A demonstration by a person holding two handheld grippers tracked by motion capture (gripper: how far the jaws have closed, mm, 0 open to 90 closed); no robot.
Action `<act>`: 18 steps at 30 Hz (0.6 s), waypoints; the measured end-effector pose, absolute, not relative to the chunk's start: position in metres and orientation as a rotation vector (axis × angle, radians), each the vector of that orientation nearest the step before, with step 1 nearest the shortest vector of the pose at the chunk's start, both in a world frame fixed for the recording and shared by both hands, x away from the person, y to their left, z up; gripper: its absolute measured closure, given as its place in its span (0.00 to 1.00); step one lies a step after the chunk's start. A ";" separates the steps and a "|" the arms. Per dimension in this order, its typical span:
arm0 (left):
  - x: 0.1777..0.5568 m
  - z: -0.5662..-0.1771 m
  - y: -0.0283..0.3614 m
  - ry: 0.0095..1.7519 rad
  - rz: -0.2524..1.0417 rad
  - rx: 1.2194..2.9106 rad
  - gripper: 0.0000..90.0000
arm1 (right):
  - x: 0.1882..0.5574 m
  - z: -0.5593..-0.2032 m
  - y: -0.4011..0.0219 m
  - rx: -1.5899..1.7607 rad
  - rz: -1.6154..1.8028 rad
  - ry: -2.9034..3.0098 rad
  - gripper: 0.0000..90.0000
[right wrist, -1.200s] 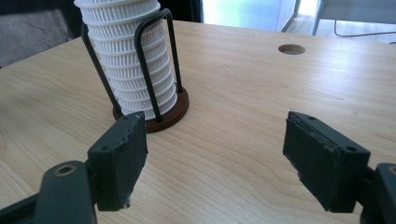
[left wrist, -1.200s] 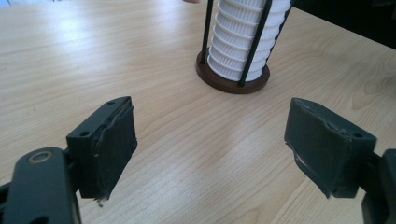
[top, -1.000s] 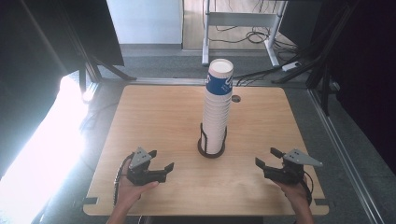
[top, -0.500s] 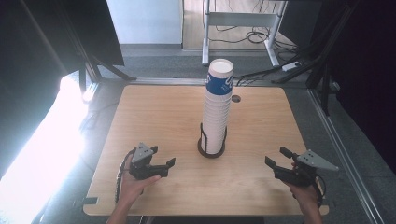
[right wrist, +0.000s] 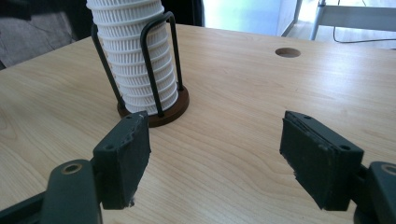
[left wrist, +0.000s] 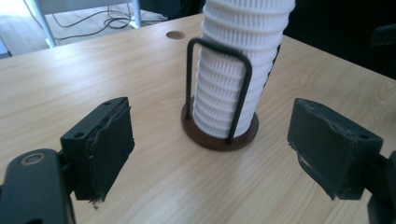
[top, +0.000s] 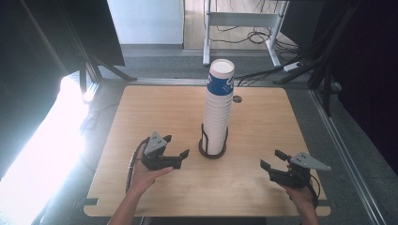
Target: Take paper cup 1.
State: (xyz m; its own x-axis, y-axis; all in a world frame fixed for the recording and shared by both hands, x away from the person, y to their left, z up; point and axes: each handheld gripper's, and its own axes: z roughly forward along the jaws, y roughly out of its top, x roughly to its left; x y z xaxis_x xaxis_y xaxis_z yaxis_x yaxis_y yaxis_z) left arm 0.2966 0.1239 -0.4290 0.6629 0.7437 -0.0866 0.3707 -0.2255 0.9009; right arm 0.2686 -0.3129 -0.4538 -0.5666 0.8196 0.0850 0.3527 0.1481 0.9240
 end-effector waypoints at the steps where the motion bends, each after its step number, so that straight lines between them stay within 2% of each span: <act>1: 0.299 -0.427 0.122 0.872 0.440 1.839 0.16 | 0.269 -0.455 -0.312 1.116 1.405 1.993 0.28; 18: 0.339 -0.407 0.080 0.806 0.384 1.823 0.09 | 0.271 -0.465 -0.302 1.105 1.352 2.048 0.28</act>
State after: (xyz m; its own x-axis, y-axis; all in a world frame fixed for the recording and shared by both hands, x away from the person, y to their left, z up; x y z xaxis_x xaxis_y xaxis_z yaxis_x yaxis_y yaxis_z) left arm 0.3388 0.0797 -0.4073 0.7209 0.6841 -0.1110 0.3453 -0.2157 0.9134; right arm 0.2710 -0.3020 -0.4651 -0.5798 0.8125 0.0609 0.3751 0.1998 0.9052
